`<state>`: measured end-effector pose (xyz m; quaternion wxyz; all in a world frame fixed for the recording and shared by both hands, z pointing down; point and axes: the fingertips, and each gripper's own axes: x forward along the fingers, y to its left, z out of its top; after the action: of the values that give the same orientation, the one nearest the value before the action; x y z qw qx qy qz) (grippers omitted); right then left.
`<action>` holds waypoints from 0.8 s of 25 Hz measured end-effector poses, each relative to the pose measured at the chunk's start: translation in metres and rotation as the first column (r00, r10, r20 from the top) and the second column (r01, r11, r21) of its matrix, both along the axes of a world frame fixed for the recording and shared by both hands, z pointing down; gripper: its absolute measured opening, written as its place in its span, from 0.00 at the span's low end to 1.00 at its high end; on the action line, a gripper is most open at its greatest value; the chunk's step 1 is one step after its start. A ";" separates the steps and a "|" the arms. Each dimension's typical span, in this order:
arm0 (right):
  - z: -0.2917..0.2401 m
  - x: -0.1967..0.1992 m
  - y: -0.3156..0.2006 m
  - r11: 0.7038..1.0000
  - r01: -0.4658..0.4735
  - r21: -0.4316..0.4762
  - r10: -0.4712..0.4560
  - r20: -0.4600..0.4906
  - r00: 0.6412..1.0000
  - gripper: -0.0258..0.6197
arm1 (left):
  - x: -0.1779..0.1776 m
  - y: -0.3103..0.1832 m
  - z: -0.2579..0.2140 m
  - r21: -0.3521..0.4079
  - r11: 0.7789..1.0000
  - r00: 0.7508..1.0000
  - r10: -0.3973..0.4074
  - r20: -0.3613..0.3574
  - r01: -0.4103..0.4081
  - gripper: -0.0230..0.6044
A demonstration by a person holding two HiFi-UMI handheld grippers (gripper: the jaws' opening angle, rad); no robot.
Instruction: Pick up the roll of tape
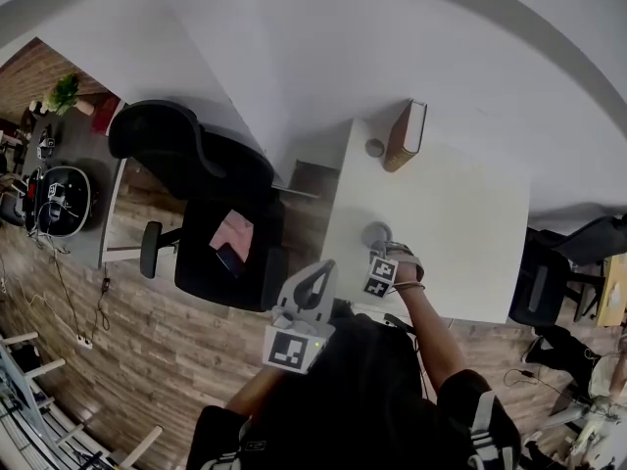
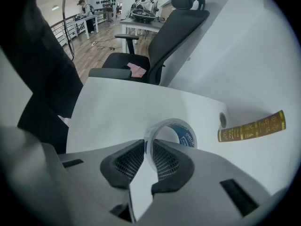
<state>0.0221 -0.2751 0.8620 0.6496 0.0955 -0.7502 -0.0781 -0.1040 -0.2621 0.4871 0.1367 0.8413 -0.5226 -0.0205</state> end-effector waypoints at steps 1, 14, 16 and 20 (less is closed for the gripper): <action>-0.003 0.001 0.001 1.000 -0.008 0.004 0.008 0.007 1.000 0.15 | 0.001 0.002 0.000 0.001 1.000 1.000 0.004 0.001 -0.004 0.06; -0.092 0.003 0.009 0.958 -0.266 0.110 0.223 0.301 0.927 0.14 | 0.022 0.021 -0.013 0.045 0.997 0.998 0.068 0.003 -0.068 0.06; -0.114 0.004 0.010 0.940 -0.313 0.137 0.246 0.366 0.897 0.14 | 0.024 0.022 -0.015 0.053 0.995 0.997 0.079 0.011 -0.079 0.06; -0.168 0.005 0.010 0.894 -0.411 0.176 0.274 0.511 0.815 0.14 | 0.029 0.022 -0.022 0.076 0.993 0.995 0.093 0.020 -0.094 0.06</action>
<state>0.0275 -0.2649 0.6939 0.4297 0.3368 -0.8370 -0.0375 -0.0752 -0.2398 0.4649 0.1007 0.8697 -0.4824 -0.0274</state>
